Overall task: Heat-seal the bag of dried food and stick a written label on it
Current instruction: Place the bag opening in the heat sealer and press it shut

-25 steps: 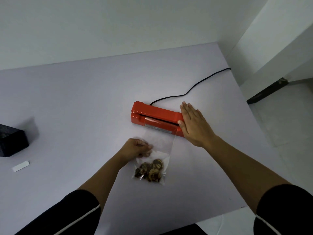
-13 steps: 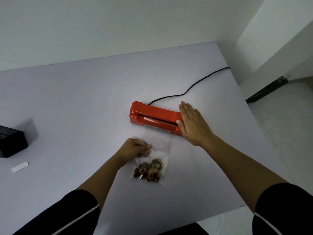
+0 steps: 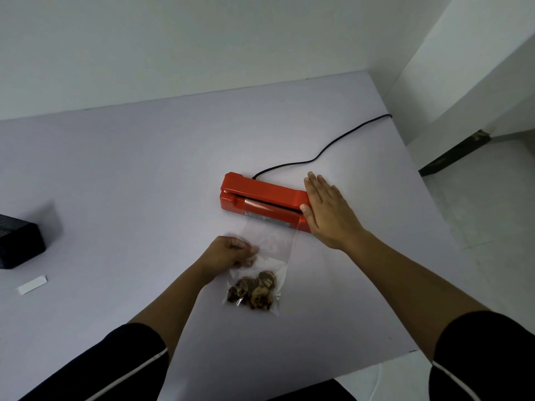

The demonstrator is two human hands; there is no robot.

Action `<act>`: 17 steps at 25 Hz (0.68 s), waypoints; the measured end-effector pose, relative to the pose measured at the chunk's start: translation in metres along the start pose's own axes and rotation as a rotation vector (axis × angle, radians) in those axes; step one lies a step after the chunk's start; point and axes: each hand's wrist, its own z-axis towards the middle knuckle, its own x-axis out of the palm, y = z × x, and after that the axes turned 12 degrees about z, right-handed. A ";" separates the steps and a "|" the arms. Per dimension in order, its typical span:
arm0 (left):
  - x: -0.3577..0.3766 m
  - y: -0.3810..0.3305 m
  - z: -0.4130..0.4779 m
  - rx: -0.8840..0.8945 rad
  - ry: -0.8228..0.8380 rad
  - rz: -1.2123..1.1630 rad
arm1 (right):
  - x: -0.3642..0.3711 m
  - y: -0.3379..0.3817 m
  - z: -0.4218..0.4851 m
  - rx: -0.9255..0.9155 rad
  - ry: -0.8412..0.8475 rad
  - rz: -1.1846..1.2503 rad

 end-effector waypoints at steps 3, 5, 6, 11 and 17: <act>0.000 0.000 0.000 0.002 -0.003 0.004 | -0.001 0.001 0.000 0.000 0.007 -0.008; 0.000 0.000 0.001 0.001 -0.001 0.008 | -0.003 0.001 0.000 -0.004 0.014 -0.005; 0.000 0.000 0.001 0.001 0.001 0.003 | -0.005 0.001 -0.001 -0.009 0.021 0.000; 0.000 -0.002 -0.002 0.003 0.000 -0.041 | -0.018 0.002 -0.003 -0.040 0.101 0.001; 0.000 -0.001 -0.005 0.009 0.002 -0.090 | -0.057 0.015 -0.009 -0.210 0.008 -0.061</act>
